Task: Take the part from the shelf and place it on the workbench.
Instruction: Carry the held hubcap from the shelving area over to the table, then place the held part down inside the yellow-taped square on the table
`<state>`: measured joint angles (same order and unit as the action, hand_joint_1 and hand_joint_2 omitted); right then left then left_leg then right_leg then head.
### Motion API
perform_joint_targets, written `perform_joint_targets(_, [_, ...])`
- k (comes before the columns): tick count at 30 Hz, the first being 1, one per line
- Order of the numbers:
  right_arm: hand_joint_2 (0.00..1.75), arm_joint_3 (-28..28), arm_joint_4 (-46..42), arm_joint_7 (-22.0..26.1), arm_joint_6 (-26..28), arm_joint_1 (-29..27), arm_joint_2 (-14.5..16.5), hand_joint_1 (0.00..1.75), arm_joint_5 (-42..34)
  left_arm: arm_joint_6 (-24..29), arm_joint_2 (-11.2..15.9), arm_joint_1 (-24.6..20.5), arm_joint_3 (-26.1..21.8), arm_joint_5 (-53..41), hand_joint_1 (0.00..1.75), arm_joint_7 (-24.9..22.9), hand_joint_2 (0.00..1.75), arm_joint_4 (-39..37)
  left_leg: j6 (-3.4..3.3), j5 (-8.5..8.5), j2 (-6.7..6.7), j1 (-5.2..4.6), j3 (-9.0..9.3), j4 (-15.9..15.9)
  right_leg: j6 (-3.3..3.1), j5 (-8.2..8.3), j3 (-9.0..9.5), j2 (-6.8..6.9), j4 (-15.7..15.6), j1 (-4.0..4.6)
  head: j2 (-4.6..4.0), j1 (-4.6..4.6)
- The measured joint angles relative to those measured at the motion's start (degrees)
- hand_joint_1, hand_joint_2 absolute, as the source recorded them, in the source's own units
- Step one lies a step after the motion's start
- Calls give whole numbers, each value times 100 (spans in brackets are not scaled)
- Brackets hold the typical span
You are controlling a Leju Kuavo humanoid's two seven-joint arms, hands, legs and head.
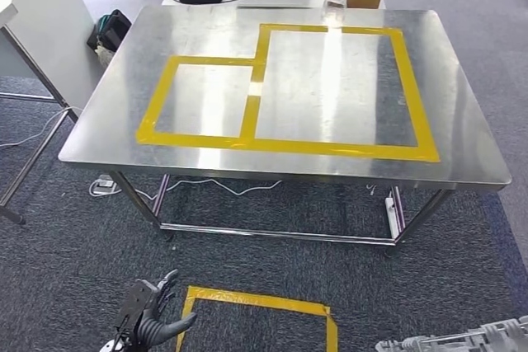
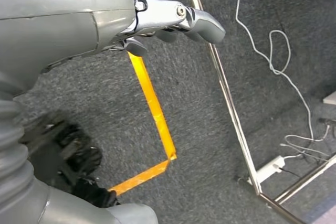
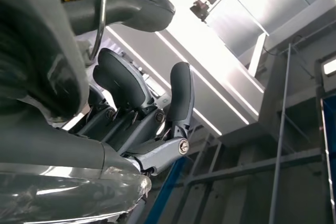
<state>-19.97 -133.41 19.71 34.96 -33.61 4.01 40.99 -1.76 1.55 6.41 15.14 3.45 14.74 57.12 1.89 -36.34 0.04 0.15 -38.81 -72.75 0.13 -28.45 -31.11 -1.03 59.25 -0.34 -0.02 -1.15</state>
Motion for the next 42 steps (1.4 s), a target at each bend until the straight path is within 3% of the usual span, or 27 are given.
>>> perform_joint_targets(1, [175,-72,0,-50,-72,31,-62,175,-38,-8,2,-1,-4,-2,0,5,175,-16,-2,169,0,0,4,229,18,-50,65,-10,-1,-11,0,0])
perform_joint_targets(3, [175,-235,1,-98,-228,107,-184,175,-115,-31,4,-6,-12,-9,0,21,175,-48,-29,739,2,-3,115,892,74,-163,170,-24,5,-20,0,3])
perform_joint_targets(5, [175,-428,0,-111,-417,183,-290,175,-186,-70,1,-10,-21,-22,0,45,175,-86,-84,1025,3,-11,190,1291,153,-267,251,-38,-4,-13,0,4])
perform_joint_targets(8, [175,-777,1,-147,-842,311,-460,175,-348,-116,-11,-29,-49,-44,0,74,175,-119,-203,1085,-1,0,305,1402,268,-320,412,-31,-8,-8,0,-6])
perform_joint_targets(9, [175,-905,1,-161,-1045,362,-515,175,-444,-122,-15,-37,-65,-48,0,76,175,-127,-246,1116,1,8,362,1415,294,-364,388,-10,88,-10,0,-26])
perform_joint_targets(11, [175,-1173,2,-204,-1512,464,-616,175,-689,-128,-20,-43,-105,-52,0,78,175,-140,-303,1102,7,17,449,1419,330,-568,90,33,628,-15,0,-61])
perform_joint_targets(13, [175,-1387,5,-270,-1881,541,-680,175,-929,-134,-28,-37,-135,-55,0,78,175,-152,-324,1024,5,15,506,1418,361,-832,-405,49,1315,-19,0,-80])
perform_joint_targets(14, [175,-1463,7,-303,-2003,578,-702,175,-1010,-139,-33,-27,-144,-56,0,77,175,-160,-324,980,1,16,549,1417,375,-900,-580,50,1472,-24,0,-84])
perform_joint_targets(15, [175,-1529,9,-330,-2083,616,-717,175,-1060,-142,-37,-17,-152,-58,0,77,175,-167,-317,929,-2,18,609,1416,391,-854,-661,53,1430,-34,0,-89])
perform_joint_targets(16, [175,-1588,10,-355,-2137,653,-731,175,-1083,-146,-43,-10,-161,-59,0,76,175,-172,-305,874,-6,23,682,1416,407,-683,-651,56,1202,-50,0,-90])
perform_joint_targets(18, [175,-1695,20,-397,-2205,716,-755,175,-1096,-153,-51,-4,-187,-59,0,74,175,-179,-255,755,-11,31,834,1412,444,-154,-520,85,549,-85,0,-95])
perform_joint_targets(19, [175,-1741,31,-416,-2232,749,-768,175,-1092,-156,-53,-5,-205,-59,0,71,175,-182,-221,704,-12,25,884,1411,422,19,-470,104,323,-85,1,-96])
perform_joint_targets(20, [175,-1789,42,-434,-2257,776,-779,175,-1085,-157,-52,-6,-222,-59,0,66,175,-185,-188,664,-10,17,913,1415,386,125,-437,114,207,-80,1,-98])
perform_joint_targets(23, [175,-1965,52,-462,-2318,850,-827,175,-1057,-160,-58,-20,-260,-57,0,55,175,-188,-114,644,-3,14,931,1378,240,129,-359,87,171,-63,1,-94])
perform_joint_targets(24, [175,-2025,51,-466,-2334,874,-849,175,-1045,-163,-66,-30,-269,-50,0,52,175,-188,-90,672,-4,18,868,1247,210,114,-321,79,152,-67,1,-89])
perform_joint_targets(26, [175,-2133,49,-507,-2368,936,-902,175,-1008,-189,-87,-42,-298,30,0,5,175,-191,-53,635,-6,21,487,661,149,75,-227,71,102,-74,2,-85])
perform_joint_targets(28, [175,-2259,58,-604,-2438,1020,-998,175,-970,-253,-108,-38,-356,219,0,-88,175,-213,-52,381,-6,17,-40,-19,105,7,-141,60,76,-67,2,-85])
perform_joint_targets(30, [175,-2425,88,-733,-2575,1106,-1171,175,-954,-351,-115,-47,-458,482,0,-157,175,-302,-86,232,-7,-1,-357,-213,91,-85,-35,38,69,-60,2,-85])
perform_joint_targets(31, [175,-2528,112,-792,-2667,1157,-1284,175,-957,-402,-115,-62,-524,613,0,-163,175,-385,-120,332,-7,-24,-384,-52,94,-137,30,27,67,-58,2,-84])
perform_joint_targets(34, [175,-2887,188,-884,-2956,1340,-1617,175,-1002,-470,-97,-139,-725,819,0,-81,175,-758,-289,1108,-24,-153,-177,953,144,-294,177,-6,53,-56,2,-79])
perform_joint_targets(35, [175,-2998,214,-898,-3033,1397,-1702,175,-1020,-470,-88,-162,-783,836,0,-55,175,-895,-331,1268,-43,-186,-108,1195,169,-346,206,-18,27,-49,2,-82])
perform_joint_targets(39, [175,-3352,272,-934,-3157,1541,-1991,175,-1066,-469,-84,-231,-925,856,0,-11,175,-1273,-374,1356,-73,-166,132,1478,275,-406,420,-22,37,-21,1,-87])
perform_joint_targets(40, [175,-3413,277,-937,-3162,1580,-2047,175,-1065,-467,-86,-266,-944,857,0,-10,175,-1352,-393,1348,-70,-153,204,1483,296,-455,368,-2,178,-19,1,-98])
perform_joint_targets(42, [175,-3529,298,-960,-3185,1656,-2165,175,-1068,-442,-92,-342,-983,842,0,-4,175,-1580,-423,1282,-69,-144,299,1487,332,-685,34,37,785,-21,1,-127])
